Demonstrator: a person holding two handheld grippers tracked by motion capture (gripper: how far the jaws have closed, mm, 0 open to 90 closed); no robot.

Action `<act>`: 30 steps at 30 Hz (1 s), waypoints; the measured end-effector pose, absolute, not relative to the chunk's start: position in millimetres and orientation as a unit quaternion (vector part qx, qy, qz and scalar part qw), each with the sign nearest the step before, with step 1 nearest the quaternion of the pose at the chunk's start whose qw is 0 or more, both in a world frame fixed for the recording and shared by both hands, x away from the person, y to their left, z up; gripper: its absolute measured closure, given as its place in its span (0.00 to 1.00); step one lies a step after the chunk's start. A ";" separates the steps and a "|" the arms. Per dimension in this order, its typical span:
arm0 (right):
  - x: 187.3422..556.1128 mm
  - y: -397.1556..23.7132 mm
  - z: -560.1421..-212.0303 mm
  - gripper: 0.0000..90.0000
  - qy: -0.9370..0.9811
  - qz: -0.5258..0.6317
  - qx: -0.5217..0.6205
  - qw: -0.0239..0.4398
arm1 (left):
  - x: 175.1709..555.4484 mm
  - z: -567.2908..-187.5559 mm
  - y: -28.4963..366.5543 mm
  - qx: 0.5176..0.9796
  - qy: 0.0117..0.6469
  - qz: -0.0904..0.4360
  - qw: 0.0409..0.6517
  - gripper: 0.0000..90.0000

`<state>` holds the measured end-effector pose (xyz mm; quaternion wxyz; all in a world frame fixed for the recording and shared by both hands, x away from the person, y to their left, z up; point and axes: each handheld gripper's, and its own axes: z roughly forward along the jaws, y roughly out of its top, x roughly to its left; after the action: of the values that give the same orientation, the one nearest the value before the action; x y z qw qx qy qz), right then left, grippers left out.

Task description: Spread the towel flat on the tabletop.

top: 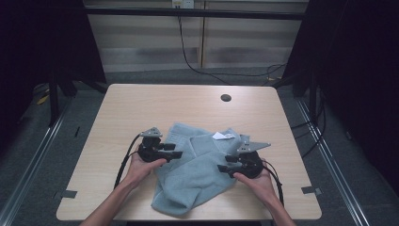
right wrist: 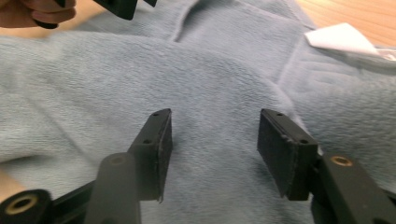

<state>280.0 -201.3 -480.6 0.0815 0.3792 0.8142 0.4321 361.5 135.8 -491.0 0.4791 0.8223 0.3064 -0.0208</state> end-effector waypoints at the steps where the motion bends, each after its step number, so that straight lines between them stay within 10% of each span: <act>1: 281.6 -201.2 -482.7 0.46 0.815 0.426 0.384 0.086 | 361.5 -493.1 132.2 0.826 0.301 -0.023 0.476 0.51; 4: 288.4 -196.3 -497.7 0.42 0.823 0.405 0.393 0.072 | 357.6 -499.1 123.0 0.841 0.289 -0.020 0.457 0.71; 8: 288.6 -193.0 -499.4 0.74 0.827 0.398 0.389 0.081 | 352.6 -496.5 120.9 0.848 0.271 -0.013 0.456 0.91; 12: 286.2 -193.5 -494.5 0.91 0.824 0.405 0.389 0.078 | 352.4 -487.9 131.5 0.832 0.278 -0.010 0.481 0.94; 30: 297.9 -235.1 -398.6 0.96 0.752 0.497 0.395 0.175 | 336.6 -395.3 196.2 0.735 0.274 0.051 0.619 0.95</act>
<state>297.9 -235.1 -398.6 0.1753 0.3955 0.7519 0.4975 336.6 196.2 -395.3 0.6186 0.7347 0.2736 0.0513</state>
